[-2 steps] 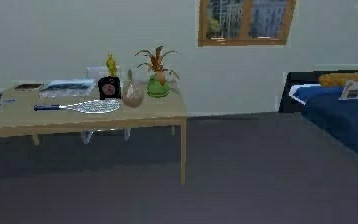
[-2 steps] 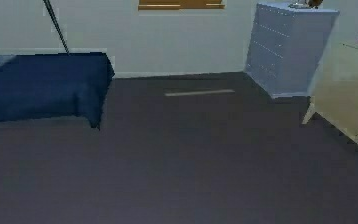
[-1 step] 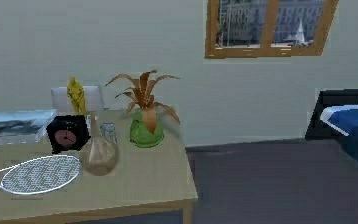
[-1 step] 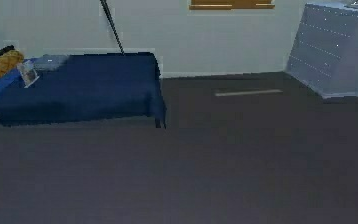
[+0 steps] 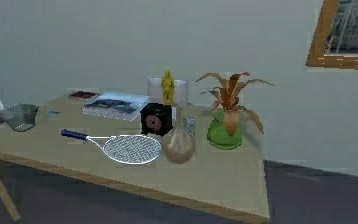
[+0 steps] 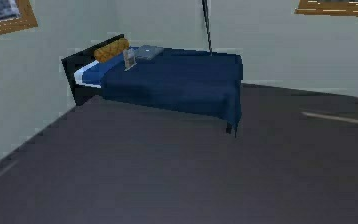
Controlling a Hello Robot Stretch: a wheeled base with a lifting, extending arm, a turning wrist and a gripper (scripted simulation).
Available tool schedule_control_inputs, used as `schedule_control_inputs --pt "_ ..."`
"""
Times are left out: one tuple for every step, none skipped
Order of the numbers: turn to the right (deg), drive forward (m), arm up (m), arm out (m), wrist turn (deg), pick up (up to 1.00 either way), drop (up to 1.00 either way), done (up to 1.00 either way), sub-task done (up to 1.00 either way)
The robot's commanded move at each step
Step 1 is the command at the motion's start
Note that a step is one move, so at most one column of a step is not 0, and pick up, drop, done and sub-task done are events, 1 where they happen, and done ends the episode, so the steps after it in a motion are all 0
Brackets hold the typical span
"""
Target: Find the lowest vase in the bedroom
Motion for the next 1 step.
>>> schedule_control_inputs --pt "0.0 0.00 0.00 0.00 0.0 0.00 0.00 1.00 0.00"
